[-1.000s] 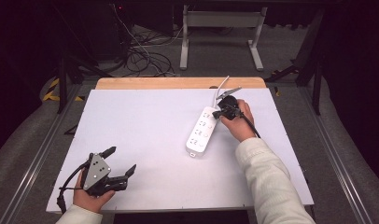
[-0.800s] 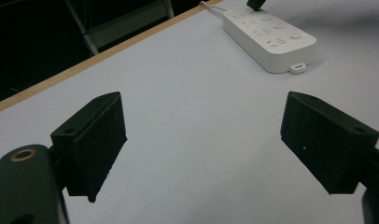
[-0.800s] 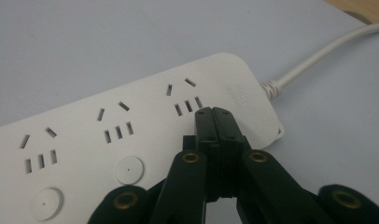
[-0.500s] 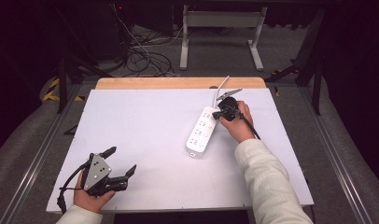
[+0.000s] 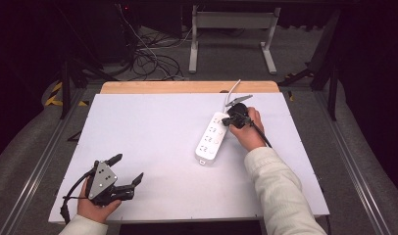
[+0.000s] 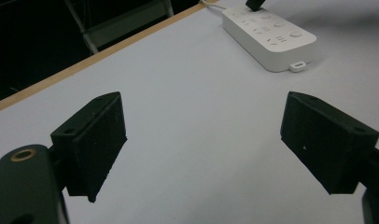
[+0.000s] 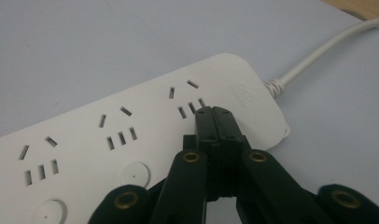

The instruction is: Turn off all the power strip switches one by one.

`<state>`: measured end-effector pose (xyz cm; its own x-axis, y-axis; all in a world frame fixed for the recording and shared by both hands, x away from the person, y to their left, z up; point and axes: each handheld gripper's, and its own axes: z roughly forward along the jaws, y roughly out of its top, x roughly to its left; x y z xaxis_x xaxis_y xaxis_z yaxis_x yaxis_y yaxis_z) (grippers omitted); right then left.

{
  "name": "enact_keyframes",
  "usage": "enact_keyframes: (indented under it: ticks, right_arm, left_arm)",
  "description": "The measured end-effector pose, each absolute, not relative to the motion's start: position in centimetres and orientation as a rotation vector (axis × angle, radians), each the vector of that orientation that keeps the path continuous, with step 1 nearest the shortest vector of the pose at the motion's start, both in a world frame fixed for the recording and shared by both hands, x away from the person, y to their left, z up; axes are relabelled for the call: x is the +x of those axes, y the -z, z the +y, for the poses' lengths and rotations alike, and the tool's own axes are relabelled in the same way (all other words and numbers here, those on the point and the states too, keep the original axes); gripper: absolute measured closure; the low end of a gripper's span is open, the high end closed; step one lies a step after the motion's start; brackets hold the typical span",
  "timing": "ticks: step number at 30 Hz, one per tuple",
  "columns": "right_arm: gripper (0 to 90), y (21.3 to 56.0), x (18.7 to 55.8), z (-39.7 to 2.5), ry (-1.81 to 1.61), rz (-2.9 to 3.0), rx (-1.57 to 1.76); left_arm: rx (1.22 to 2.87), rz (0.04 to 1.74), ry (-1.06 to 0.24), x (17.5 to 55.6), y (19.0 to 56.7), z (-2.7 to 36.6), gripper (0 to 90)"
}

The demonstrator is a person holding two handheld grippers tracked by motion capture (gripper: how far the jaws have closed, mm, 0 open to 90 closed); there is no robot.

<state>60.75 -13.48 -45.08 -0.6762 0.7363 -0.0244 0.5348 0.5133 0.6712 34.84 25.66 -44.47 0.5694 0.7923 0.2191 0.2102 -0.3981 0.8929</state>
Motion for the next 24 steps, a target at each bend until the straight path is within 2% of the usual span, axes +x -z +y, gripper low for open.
enact_keyframes:
  ticks: [5,11,15,19,24]
  right_arm:
    - [90.0,44.8,60.8,-13.6,-0.958,2.447,1.062]
    - [90.0,41.8,59.4,-13.9,-1.128,2.368,0.979]
    - [90.0,41.1,58.4,-14.0,-1.105,2.383,0.934]
    - [75.9,40.6,57.8,-14.4,-1.133,2.377,0.927]
    - [47.7,39.5,55.7,-15.3,-1.265,2.307,0.866]
  left_arm:
    - [1.902,0.814,-0.815,34.8,44.5,25.8,14.7]
    - [1.899,0.819,-0.813,35.0,44.4,25.9,14.7]
    - [1.901,0.819,-0.814,35.0,44.4,25.8,14.7]
    - [1.898,0.815,-0.824,34.9,44.4,25.8,14.7]
    - [1.891,0.824,-0.812,34.9,44.4,25.9,14.7]
